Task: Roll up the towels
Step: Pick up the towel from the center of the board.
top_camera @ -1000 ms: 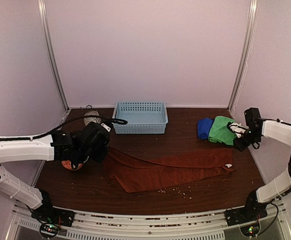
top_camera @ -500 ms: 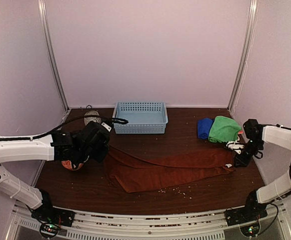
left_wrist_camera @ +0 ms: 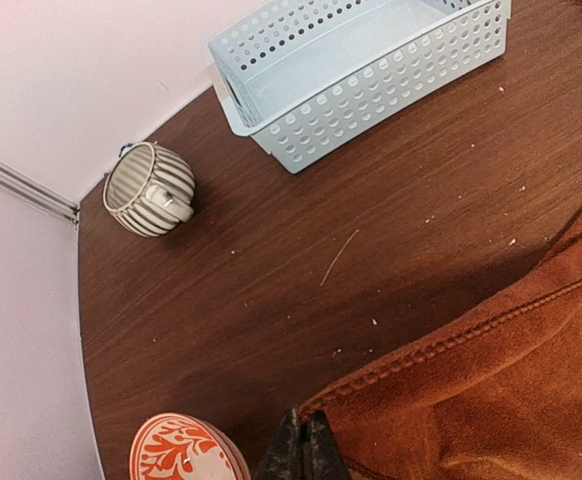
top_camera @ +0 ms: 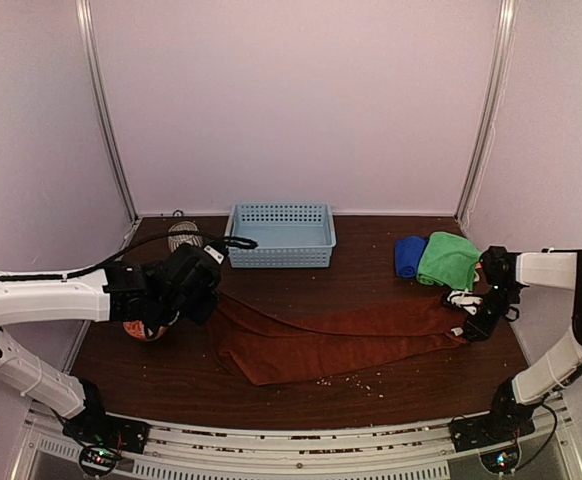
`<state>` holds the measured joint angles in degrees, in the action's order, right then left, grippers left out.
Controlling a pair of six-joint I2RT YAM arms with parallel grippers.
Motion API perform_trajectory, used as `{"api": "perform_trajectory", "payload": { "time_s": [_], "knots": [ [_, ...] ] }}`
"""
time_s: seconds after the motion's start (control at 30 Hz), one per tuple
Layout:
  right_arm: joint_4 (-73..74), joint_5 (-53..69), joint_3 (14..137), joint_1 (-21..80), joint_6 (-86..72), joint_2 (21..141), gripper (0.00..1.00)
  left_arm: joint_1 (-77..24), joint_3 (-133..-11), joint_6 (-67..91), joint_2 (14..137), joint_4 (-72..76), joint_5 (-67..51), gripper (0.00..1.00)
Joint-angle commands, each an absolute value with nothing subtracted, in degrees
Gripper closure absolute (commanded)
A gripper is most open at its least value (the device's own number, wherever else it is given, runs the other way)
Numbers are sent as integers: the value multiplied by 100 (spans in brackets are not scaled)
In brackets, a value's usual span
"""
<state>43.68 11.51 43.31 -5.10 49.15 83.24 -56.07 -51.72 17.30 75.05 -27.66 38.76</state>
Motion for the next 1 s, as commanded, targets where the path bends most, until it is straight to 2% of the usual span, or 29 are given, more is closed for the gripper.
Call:
{"api": "perform_trajectory", "payload": {
  "time_s": [0.0, 0.4, 0.5, 0.7, 0.87, 0.97],
  "knots": [
    [3894, 1152, 4311, -484, 4673, 8414, 76, -5581, -5114, 1738, 7557, -2541, 3875, 100],
    [3232, 688, 4349, -486, 4139, 8452, 73, -5580, -5088, 1758, 7505, -2571, 3894, 100],
    [3124, 559, 4344, -492, 4000, 8463, 69, -5581, -5095, 1758, 7509, -2571, 3894, 100],
    [3576, 1171, 4460, -492, 4187, 8532, 65, -5581, -5089, 1764, 7523, -2568, 3907, 100],
    [4113, 1834, 4599, -494, 4511, 8706, 68, -5585, -5063, 1767, 7521, -2571, 3899, 100],
    [4180, 1973, 4663, -492, 4503, 8695, 78, -5577, -5062, 1767, 7525, -2566, 3897, 100]
  ]
}}
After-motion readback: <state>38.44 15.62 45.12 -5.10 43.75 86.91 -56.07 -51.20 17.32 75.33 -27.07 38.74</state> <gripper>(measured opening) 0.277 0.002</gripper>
